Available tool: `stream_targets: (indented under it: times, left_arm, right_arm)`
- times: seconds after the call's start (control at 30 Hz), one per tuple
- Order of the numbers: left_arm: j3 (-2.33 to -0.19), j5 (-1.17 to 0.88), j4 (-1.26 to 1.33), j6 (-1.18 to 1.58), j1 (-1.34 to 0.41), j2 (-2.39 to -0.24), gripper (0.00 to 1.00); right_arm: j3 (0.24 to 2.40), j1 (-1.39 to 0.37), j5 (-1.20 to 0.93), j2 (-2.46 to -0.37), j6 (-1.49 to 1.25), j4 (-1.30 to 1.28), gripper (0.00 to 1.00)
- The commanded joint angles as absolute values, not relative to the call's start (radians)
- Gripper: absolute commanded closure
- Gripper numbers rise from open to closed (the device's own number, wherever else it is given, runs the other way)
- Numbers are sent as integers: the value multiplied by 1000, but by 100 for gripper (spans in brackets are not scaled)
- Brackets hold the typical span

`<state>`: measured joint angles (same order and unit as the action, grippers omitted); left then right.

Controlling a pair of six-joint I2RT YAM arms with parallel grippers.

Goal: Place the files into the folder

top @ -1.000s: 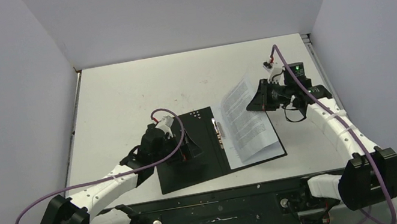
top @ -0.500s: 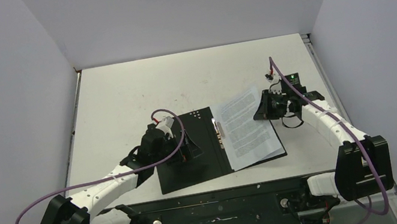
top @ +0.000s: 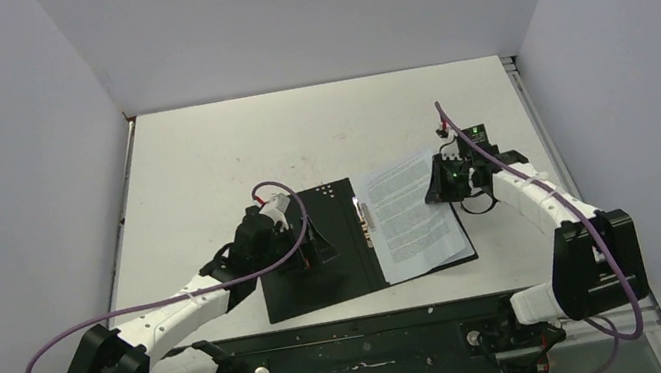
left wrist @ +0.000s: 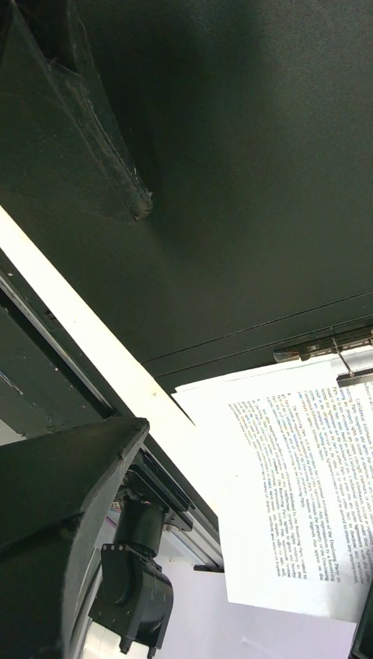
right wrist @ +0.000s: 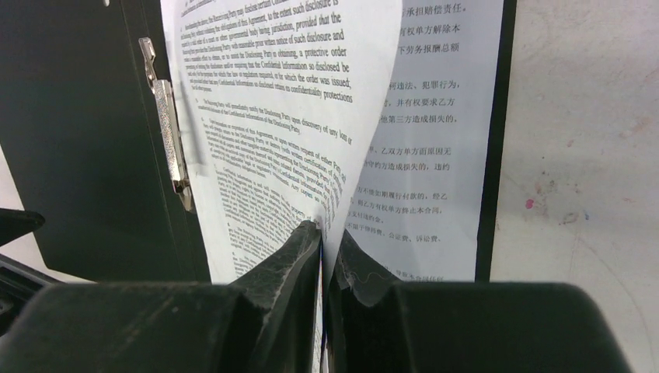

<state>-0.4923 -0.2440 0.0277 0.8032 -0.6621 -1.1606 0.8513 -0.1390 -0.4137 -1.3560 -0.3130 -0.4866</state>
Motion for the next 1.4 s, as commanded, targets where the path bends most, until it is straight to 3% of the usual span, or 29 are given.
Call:
stream_targets:
  times: [0.0,0.43,0.83,1.37]
  left_arm:
    - [-491,-261,86,790,-667,-1155,3]
    - [-489,-261,89,790,-668,-1162,3]
    - [-494,-259,88,791,-668,-1174,3]
    - [-490,-243,58,806,-668,-1115,3]
  right_arm:
    - [877,-146,-386,-1382,-298,-418,89]
    - [839,-146,-364,-1443,-312,-335,80]
    - [787,-147,-330,-1427,-330,-309,58]
    - [829,-146,-98,-1368,-331,-343,20]
